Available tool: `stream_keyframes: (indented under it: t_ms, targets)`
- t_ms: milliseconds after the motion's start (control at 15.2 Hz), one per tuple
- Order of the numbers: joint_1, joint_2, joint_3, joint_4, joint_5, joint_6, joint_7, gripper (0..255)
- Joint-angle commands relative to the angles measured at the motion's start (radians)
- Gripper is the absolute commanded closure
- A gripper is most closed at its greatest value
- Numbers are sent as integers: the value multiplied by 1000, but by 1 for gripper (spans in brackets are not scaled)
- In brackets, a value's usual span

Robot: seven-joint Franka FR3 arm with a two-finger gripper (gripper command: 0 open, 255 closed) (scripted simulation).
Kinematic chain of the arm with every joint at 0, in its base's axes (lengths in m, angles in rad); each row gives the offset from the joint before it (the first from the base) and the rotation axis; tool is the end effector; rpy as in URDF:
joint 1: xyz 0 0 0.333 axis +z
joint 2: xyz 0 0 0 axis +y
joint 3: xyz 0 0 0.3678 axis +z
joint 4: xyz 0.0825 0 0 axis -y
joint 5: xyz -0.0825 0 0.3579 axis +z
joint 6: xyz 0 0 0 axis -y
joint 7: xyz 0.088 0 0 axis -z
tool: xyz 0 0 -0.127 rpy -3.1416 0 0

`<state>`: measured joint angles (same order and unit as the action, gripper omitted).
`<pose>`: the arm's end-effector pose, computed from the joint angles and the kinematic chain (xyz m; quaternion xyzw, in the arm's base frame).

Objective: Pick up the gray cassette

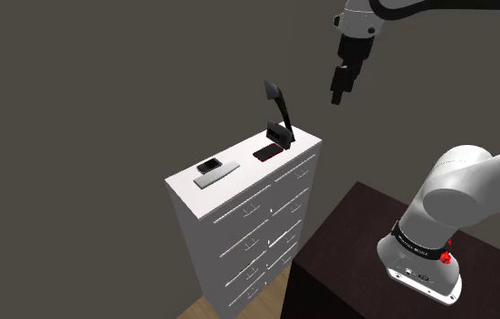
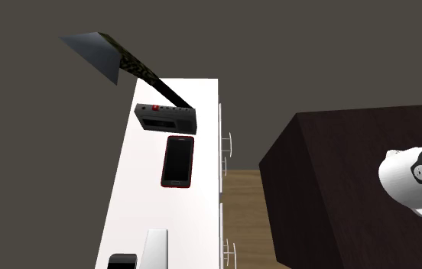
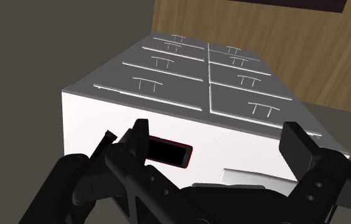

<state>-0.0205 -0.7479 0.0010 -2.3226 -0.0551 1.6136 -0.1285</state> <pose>0.2613 -0.0118 0.6166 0.9979 0.0550 0.0173 0.0292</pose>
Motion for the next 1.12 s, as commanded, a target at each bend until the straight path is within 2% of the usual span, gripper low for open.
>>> stream_keyframes:
  t_ms: [0, 528, 1056]
  targets:
    - [0, 0, 0, 0, 0, 0, 0, 0]
    - [-32, 274, -58, 55, -1, 186, -8, 0]
    - [-56, 574, -112, 187, 29, 318, -29, 0]
